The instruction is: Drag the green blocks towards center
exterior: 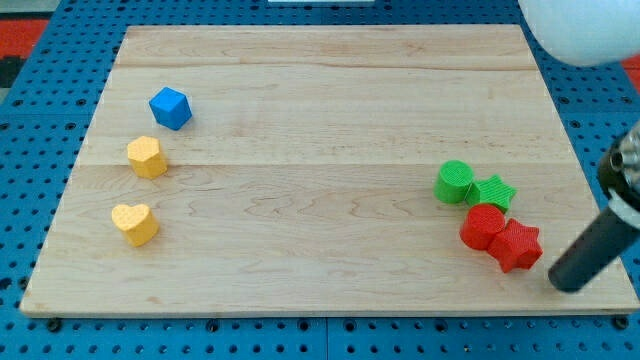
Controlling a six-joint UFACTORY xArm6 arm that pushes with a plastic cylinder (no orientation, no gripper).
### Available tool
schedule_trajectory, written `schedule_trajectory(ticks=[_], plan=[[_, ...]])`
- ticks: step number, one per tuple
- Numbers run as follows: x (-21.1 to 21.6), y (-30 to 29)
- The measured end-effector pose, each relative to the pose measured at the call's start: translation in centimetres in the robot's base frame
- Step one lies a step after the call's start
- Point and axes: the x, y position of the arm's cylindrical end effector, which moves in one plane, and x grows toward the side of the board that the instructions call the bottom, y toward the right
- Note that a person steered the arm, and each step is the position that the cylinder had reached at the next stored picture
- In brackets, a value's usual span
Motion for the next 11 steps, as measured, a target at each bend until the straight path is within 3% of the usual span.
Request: schedule_trajectory(ticks=[2,3,4,6,7,9,10,11], plan=[[-9.8,-4.1],[-9.5,-4.9],[-8.1,-0.6],[-8.2,-8.1],[-11.9,-11.4],[-14.7,-21.7],[-15.7,-22.1],[-11.5,-21.6]])
